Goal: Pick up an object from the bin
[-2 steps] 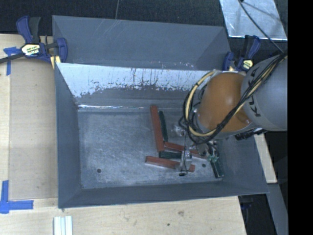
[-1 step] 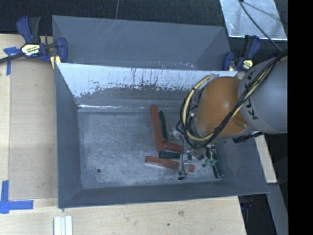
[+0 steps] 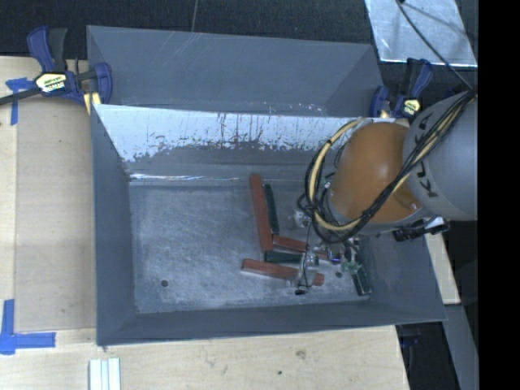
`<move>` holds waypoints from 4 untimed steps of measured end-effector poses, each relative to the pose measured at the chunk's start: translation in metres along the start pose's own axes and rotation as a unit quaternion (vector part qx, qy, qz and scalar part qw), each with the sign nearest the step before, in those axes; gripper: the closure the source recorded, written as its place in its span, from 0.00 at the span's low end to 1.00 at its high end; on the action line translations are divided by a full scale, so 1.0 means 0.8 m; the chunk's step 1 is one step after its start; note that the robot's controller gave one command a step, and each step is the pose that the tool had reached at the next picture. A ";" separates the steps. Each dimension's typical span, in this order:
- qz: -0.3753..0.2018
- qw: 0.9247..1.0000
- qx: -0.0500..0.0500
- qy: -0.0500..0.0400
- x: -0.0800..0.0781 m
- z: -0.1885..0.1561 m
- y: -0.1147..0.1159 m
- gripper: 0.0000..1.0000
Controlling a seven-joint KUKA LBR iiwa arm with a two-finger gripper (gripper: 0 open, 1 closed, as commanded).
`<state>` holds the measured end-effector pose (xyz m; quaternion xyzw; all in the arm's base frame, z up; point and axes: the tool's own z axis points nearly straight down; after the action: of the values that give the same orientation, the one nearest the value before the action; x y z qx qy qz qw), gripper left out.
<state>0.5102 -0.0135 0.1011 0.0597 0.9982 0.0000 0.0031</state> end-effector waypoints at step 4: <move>0.073 0.997 0.000 0.001 0.015 0.002 0.012 1.00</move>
Offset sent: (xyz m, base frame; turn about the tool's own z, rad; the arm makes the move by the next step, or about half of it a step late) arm -0.0123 0.0117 -0.0311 0.1471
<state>0.4991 -0.0026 0.0995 0.1322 0.9912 0.0002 0.0022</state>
